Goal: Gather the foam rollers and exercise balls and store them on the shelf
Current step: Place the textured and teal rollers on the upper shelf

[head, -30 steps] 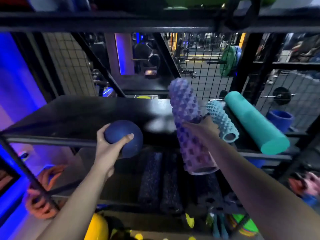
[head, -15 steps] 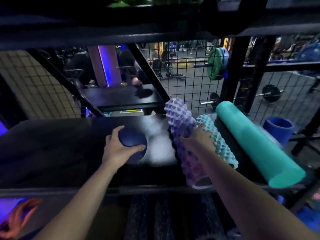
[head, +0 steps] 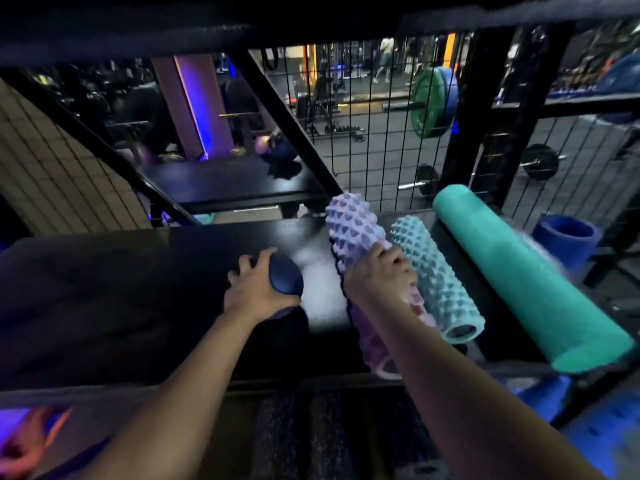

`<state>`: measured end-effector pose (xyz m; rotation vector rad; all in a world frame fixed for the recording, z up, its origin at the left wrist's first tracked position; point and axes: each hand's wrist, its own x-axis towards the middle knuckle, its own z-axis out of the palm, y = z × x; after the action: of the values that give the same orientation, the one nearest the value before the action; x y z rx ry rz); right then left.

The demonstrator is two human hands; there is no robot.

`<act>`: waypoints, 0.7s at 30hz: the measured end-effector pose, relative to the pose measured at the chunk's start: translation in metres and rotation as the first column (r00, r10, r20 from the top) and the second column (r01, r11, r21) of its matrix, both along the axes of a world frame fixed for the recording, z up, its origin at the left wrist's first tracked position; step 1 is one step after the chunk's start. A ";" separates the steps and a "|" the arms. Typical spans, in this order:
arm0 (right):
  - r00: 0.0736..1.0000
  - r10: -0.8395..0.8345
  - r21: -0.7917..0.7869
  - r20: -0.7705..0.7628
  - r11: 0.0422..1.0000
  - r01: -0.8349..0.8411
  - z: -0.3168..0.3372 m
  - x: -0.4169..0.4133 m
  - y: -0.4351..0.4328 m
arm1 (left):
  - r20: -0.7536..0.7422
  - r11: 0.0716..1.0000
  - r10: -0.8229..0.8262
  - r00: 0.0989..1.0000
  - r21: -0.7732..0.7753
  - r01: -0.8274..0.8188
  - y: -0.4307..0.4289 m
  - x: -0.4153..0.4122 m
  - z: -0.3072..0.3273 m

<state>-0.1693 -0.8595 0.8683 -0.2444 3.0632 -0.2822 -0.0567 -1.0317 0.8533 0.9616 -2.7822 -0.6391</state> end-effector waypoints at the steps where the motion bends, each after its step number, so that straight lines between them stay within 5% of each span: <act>1: 1.000 0.013 0.023 -0.015 1.000 -0.013 -0.002 0.002 -0.004 | 0.017 1.000 -0.001 1.000 -0.017 0.001 0.001 -0.002 0.001; 6: 1.000 0.030 0.083 -0.002 0.996 -0.030 0.000 0.007 -0.013 | -0.008 0.999 0.024 1.000 -0.035 -0.024 0.008 0.000 -0.002; 15: 0.998 0.042 -0.146 0.041 0.989 -0.036 0.008 -0.011 0.030 | 0.180 0.998 0.008 0.984 -0.067 0.004 0.012 0.011 0.015; 17: 0.999 0.023 -0.230 -0.044 0.973 -0.032 0.014 -0.004 0.035 | 0.187 0.999 -0.013 0.982 -0.032 0.019 0.016 0.017 0.017; 19: 0.970 0.015 -0.261 -0.242 0.962 -0.080 0.022 0.005 0.045 | 0.056 0.999 0.005 0.998 0.049 -0.007 0.021 0.032 0.014; 21: 0.902 0.043 -0.262 -0.429 0.950 -0.170 0.031 0.019 0.058 | -0.241 0.997 0.051 0.969 0.069 -0.035 0.027 0.059 0.007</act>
<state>-0.1502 -0.8012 0.8995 -0.5569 3.3965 -0.7787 0.0026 -1.0046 0.8602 0.8859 -2.5341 -0.7868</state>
